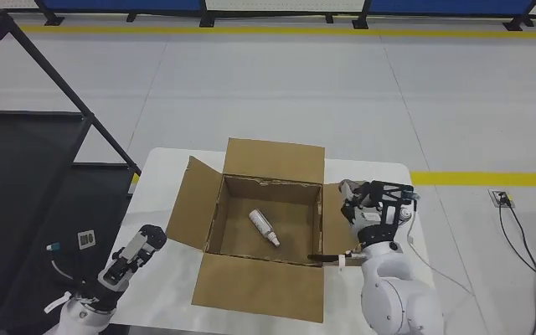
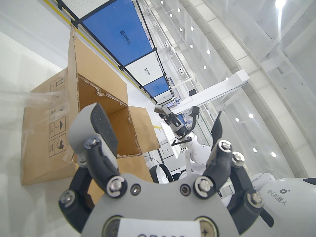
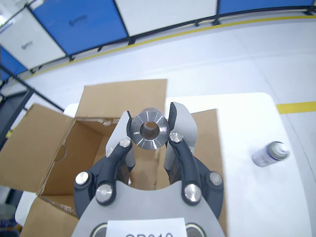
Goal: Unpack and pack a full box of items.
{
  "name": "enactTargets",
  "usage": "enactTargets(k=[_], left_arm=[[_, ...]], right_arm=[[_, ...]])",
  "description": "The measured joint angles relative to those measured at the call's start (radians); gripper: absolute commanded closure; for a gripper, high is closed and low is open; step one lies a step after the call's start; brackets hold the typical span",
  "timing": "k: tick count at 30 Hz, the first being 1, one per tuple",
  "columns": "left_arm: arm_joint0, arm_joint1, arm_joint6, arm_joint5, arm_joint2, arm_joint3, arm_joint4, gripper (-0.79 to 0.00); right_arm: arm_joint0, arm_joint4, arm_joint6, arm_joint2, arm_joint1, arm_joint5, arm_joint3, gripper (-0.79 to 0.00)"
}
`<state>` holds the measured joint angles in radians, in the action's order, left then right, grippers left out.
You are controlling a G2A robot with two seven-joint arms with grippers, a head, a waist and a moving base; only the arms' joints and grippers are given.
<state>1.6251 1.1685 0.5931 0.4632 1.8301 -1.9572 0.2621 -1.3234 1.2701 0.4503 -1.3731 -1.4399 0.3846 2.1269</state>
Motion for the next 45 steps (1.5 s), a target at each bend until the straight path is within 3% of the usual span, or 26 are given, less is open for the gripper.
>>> enactTargets(k=[4,9,19,24,25,26,29,30,34,36,39,40,41,45], left_arm=[[-0.014,-0.001,-0.003,-0.011,-0.018,-0.004,-0.016,-0.785],[-0.03,-0.002,-0.007,-0.023,-0.037,-0.01,-0.032,-0.785],[-0.041,-0.003,-0.013,-0.035,-0.049,-0.016,-0.043,-0.785],[-0.041,-0.003,-0.013,-0.035,-0.049,-0.016,-0.043,-0.785],[-0.041,-0.003,-0.013,-0.035,-0.049,-0.016,-0.043,-0.785],[-0.041,-0.003,-0.013,-0.035,-0.049,-0.016,-0.043,-0.785],[-0.041,-0.003,-0.013,-0.035,-0.049,-0.016,-0.043,-0.785],[-0.041,-0.003,-0.013,-0.035,-0.049,-0.016,-0.043,-0.785],[-0.041,-0.003,-0.013,-0.035,-0.049,-0.016,-0.043,-0.785],[-0.041,-0.003,-0.013,-0.035,-0.049,-0.016,-0.043,-0.785],[-0.041,-0.003,-0.013,-0.035,-0.049,-0.016,-0.043,-0.785],[-0.041,-0.003,-0.013,-0.035,-0.049,-0.016,-0.043,-0.785],[-0.041,-0.003,-0.013,-0.035,-0.049,-0.016,-0.043,-0.785],[-0.041,-0.003,-0.013,-0.035,-0.049,-0.016,-0.043,-0.785]], right_arm=[[-0.091,-0.061,0.008,-0.161,0.009,0.01,-0.007,0.0],[-0.122,-0.049,0.095,-0.264,0.019,-0.006,-0.119,0.0],[0.027,-0.041,0.226,-0.29,0.031,-0.035,-0.458,0.0],[0.067,-0.049,0.244,-0.291,0.034,-0.049,-0.528,0.0],[0.073,-0.048,0.251,-0.29,0.035,-0.052,-0.538,-0.175],[0.077,-0.045,0.256,-0.289,0.036,-0.053,-0.546,-0.243],[0.09,-0.041,0.264,-0.285,0.038,-0.055,-0.566,-0.283],[0.093,-0.044,0.266,-0.284,0.038,-0.056,-0.571,-0.342],[0.1,-0.045,0.272,-0.282,0.04,-0.059,-0.582,-0.385],[0.103,-0.043,0.273,-0.281,0.041,-0.058,-0.584,-0.471],[0.102,-0.043,0.255,-0.283,0.042,-0.045,-0.568,-0.526],[0.099,-0.047,0.242,-0.285,0.042,-0.036,-0.554,-0.711],[0.094,-0.053,0.225,-0.289,0.041,-0.025,-0.535,-0.785],[0.041,-0.101,0.073,-0.295,0.032,0.046,-0.363,-0.785]])
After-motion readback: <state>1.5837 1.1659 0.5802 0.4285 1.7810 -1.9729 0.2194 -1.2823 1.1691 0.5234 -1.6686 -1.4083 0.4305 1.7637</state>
